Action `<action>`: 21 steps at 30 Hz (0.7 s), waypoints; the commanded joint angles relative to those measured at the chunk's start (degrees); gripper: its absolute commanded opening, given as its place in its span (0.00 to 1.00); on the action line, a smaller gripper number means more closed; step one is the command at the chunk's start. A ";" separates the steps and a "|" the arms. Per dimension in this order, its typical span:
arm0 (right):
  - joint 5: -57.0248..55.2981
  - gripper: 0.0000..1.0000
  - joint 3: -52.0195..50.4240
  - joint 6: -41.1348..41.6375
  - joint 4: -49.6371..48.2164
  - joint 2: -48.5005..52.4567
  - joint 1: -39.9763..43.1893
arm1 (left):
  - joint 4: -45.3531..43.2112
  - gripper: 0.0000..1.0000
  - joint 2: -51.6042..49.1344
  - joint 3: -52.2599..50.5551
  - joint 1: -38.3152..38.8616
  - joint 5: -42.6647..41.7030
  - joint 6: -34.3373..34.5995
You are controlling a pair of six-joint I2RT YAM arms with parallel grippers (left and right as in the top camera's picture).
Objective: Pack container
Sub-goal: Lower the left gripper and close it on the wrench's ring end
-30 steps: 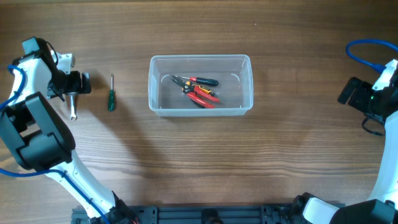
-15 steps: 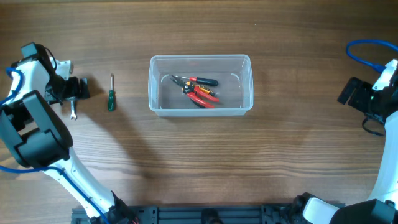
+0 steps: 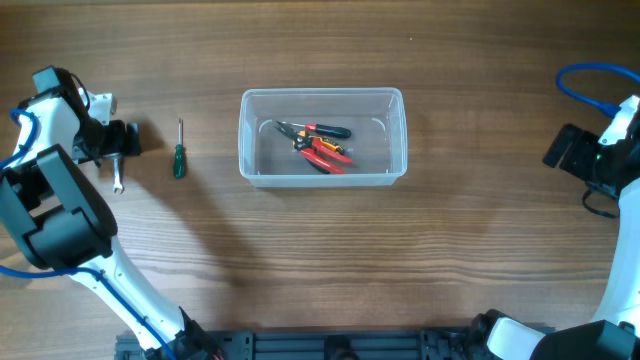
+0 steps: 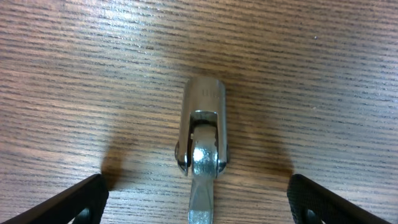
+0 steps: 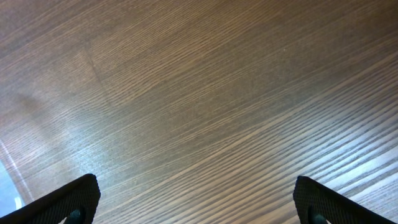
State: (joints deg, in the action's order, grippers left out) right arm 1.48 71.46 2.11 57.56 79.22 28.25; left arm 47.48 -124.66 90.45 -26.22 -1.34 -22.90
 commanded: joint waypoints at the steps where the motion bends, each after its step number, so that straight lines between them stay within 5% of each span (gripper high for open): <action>1: 0.52 1.00 -0.20 0.92 -0.13 0.07 0.11 | -0.20 0.95 -0.94 0.74 -0.15 -0.09 -1.20; 13: 0.52 1.00 -0.20 0.90 -0.13 0.04 0.11 | -0.63 0.46 -0.94 0.74 -0.15 -0.50 -2.23; 21: 0.52 1.00 -0.20 0.90 -0.13 0.04 0.11 | -0.87 0.29 -0.94 0.74 -0.15 -0.52 -2.19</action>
State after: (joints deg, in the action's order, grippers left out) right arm 1.48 71.46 2.11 57.56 79.24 28.25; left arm 46.81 -124.66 90.45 -26.22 -1.37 -24.77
